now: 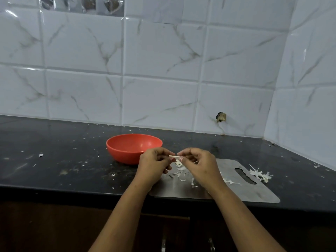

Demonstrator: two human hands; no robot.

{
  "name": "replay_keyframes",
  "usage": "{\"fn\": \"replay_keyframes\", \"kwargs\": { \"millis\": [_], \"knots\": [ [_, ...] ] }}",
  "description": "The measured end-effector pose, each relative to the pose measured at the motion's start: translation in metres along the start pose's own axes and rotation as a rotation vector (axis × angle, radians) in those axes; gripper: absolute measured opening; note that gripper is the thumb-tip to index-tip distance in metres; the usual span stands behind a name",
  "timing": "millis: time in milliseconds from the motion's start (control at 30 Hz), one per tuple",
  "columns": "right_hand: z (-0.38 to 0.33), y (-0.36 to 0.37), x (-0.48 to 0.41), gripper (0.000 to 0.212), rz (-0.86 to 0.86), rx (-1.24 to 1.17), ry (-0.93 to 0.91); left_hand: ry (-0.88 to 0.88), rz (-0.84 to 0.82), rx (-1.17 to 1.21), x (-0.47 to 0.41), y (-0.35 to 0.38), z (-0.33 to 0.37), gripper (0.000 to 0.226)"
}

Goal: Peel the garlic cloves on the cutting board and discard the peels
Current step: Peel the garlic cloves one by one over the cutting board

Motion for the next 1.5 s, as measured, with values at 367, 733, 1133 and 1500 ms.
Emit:
{"fn": "replay_keyframes", "kwargs": {
  "millis": [367, 733, 1133, 1500],
  "knots": [
    [0.000, 0.001, -0.002, 0.019, 0.002, 0.099, -0.060, 0.017, -0.045, 0.053, 0.000, 0.004, 0.003, 0.008],
    [0.015, 0.001, -0.003, 0.012, -0.035, 0.007, 0.075, 0.484, 0.083, -0.375, 0.012, 0.010, 0.038, 0.014],
    [0.009, -0.007, -0.001, 0.018, 0.024, 0.022, 0.037, 0.189, 0.070, -0.085, 0.005, 0.013, 0.022, 0.012],
    [-0.008, -0.006, 0.001, 0.017, 0.080, 0.213, -0.167, -0.245, -0.195, 0.360, 0.001, 0.032, -0.005, 0.016]
  ]
}}
Point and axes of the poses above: each hand's wrist, its own x-axis away from the middle knuckle, its own y-axis out of the palm, z = x × y, the point moved 9 cm from there along -x, towards the middle knuckle, and after that the axes turned 2 degrees about z, right-handed, at the moved point
